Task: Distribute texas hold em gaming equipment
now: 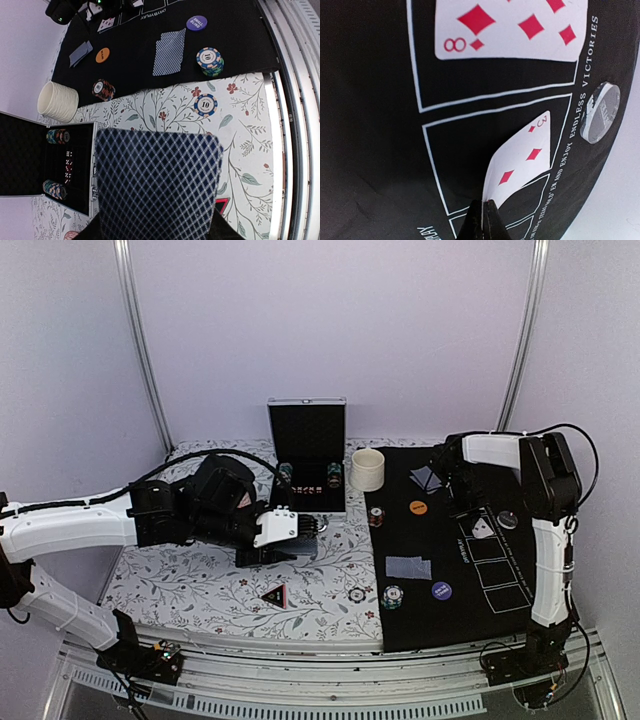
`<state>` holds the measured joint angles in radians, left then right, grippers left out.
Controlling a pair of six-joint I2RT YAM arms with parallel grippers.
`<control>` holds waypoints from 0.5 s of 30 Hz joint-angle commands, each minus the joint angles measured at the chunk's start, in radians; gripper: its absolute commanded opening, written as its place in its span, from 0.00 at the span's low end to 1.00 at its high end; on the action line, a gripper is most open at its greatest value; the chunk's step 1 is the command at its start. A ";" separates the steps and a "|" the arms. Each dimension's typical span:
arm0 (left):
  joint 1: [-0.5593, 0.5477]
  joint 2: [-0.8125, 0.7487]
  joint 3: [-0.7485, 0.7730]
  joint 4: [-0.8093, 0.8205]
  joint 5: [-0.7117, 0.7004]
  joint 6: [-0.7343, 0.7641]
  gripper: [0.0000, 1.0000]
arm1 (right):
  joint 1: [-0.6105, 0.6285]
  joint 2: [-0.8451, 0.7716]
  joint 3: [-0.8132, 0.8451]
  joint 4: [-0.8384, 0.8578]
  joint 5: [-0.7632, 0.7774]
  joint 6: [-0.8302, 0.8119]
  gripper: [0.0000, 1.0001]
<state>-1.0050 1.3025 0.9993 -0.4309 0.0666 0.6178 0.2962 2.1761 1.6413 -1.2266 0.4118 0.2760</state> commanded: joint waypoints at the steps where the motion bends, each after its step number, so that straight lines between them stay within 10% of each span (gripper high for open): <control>1: -0.007 -0.025 -0.007 0.015 0.010 0.009 0.46 | -0.019 0.062 0.053 0.035 -0.068 0.005 0.03; 15: -0.006 -0.031 -0.010 0.015 0.010 0.011 0.46 | -0.080 0.069 0.082 0.079 -0.181 0.051 0.03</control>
<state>-1.0050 1.3003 0.9985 -0.4309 0.0669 0.6205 0.2279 2.2272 1.6993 -1.1923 0.3038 0.3145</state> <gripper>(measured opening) 0.463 0.030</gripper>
